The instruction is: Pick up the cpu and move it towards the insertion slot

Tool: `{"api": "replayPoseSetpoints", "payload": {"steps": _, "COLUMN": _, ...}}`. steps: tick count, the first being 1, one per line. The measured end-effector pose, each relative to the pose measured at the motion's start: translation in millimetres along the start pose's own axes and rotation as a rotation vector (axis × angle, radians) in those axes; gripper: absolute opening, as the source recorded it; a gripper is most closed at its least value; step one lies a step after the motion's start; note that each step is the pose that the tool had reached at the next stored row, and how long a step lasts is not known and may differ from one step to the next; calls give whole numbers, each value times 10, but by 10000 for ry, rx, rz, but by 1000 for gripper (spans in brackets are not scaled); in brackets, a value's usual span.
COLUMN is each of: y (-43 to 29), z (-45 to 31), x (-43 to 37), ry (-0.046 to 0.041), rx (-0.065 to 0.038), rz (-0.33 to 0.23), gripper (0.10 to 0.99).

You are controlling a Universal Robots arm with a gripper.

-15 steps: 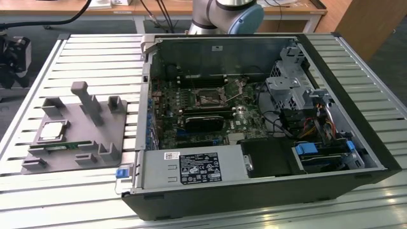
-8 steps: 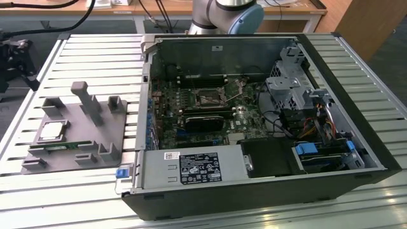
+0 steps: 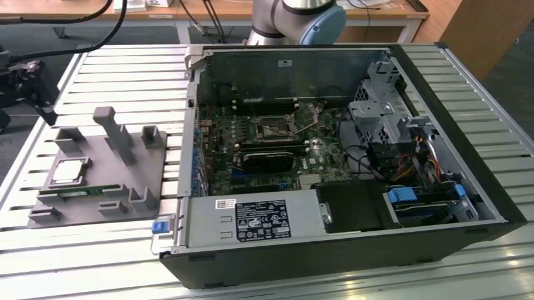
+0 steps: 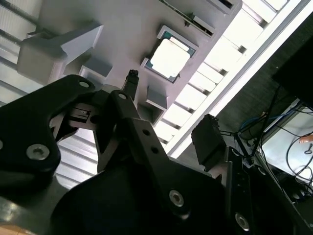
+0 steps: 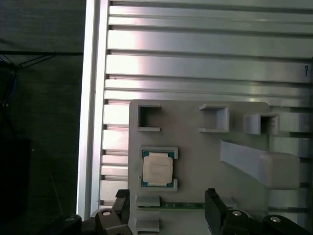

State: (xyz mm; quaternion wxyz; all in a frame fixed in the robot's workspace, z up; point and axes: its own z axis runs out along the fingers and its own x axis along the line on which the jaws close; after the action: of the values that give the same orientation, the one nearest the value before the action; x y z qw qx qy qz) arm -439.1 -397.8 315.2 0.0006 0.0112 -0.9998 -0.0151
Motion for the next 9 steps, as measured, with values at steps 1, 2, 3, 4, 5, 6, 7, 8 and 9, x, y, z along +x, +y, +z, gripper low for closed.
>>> {"api": "replayPoseSetpoints", "payload": {"steps": 1, "y": -7, "z": 18, "x": 8, "ry": 0, "rx": 0, "rz": 0, "gripper": 722}}
{"api": "replayPoseSetpoints", "payload": {"steps": 2, "y": -16, "z": 36, "x": 15, "ry": 1, "rx": 0, "rz": -2, "gripper": 776}}
{"api": "replayPoseSetpoints", "payload": {"steps": 3, "y": -26, "z": 54, "x": 24, "ry": 3, "rx": 0, "rz": -4, "gripper": 776}}
{"api": "replayPoseSetpoints", "payload": {"steps": 4, "y": -36, "z": 73, "x": 35, "ry": 4, "rx": -1, "rz": -4, "gripper": 839}}
{"api": "replayPoseSetpoints", "payload": {"steps": 5, "y": -42, "z": 90, "x": 43, "ry": 3, "rx": -1, "rz": -5, "gripper": 839}}
{"api": "replayPoseSetpoints", "payload": {"steps": 6, "y": -48, "z": 109, "x": 53, "ry": 2, "rx": -2, "rz": -6, "gripper": 839}}
{"api": "replayPoseSetpoints", "payload": {"steps": 7, "y": -55, "z": 127, "x": 62, "ry": 3, "rx": -1, "rz": -9, "gripper": 839}}
{"api": "replayPoseSetpoints", "payload": {"steps": 8, "y": -60, "z": 145, "x": 70, "ry": 3, "rx": -2, "rz": -13, "gripper": 839}}
{"api": "replayPoseSetpoints", "payload": {"steps": 9, "y": -64, "z": 163, "x": 77, "ry": 2, "rx": -2, "rz": -18, "gripper": 839}}
